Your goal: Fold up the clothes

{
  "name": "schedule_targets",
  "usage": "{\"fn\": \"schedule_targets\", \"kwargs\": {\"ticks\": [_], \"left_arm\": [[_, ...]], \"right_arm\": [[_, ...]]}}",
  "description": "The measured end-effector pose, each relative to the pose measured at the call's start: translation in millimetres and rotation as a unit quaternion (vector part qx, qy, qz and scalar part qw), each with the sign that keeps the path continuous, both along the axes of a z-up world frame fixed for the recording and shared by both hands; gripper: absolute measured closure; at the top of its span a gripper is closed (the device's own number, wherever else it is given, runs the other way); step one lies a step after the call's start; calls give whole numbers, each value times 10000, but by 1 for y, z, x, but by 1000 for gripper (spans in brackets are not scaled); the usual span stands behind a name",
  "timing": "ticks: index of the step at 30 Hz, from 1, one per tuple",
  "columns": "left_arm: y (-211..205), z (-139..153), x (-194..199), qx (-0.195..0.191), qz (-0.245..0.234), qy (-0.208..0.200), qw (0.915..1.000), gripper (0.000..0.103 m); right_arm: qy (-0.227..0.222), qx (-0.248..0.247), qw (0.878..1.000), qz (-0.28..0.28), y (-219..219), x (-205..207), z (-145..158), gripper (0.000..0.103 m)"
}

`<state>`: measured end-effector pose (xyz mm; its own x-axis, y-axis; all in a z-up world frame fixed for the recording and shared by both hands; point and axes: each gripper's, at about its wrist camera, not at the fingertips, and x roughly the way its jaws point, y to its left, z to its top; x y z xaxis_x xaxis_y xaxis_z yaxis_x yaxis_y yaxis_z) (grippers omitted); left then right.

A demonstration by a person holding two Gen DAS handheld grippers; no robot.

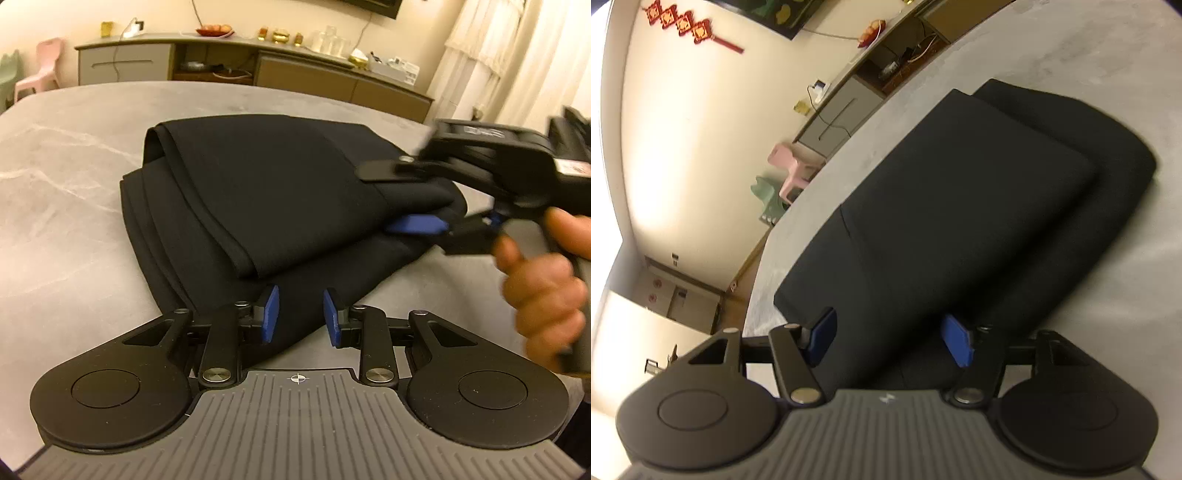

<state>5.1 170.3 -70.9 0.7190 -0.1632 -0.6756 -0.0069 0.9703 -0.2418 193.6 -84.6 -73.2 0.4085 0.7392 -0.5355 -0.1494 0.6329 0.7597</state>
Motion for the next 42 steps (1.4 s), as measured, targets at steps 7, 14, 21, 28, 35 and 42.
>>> {"fn": "schedule_targets", "kwargs": {"ticks": [7, 14, 21, 28, 35, 42], "left_arm": [[0, -4, 1, 57, 23, -32, 10000, 86], [11, -7, -5, -315, 85, -115, 9994, 87], [19, 5, -30, -789, 136, -202, 9966, 77], [31, 5, -8, -1649, 788, 103, 9831, 72], [48, -14, -3, -2013, 1222, 369, 9712, 103], [45, -11, -9, -1783, 1166, 388, 9763, 103]], "right_arm": [[-231, -366, 9987, 251, 0, -28, 10, 90], [-424, -459, 9974, 349, -5, -38, -1, 89], [-401, -268, 9982, 351, -1, -35, 1, 82], [-237, 135, 9993, -258, -46, -27, 11, 37], [120, -22, 9964, -836, -87, -14, -10, 96], [-206, -679, 9907, -1159, -100, -15, 4, 94]]}}
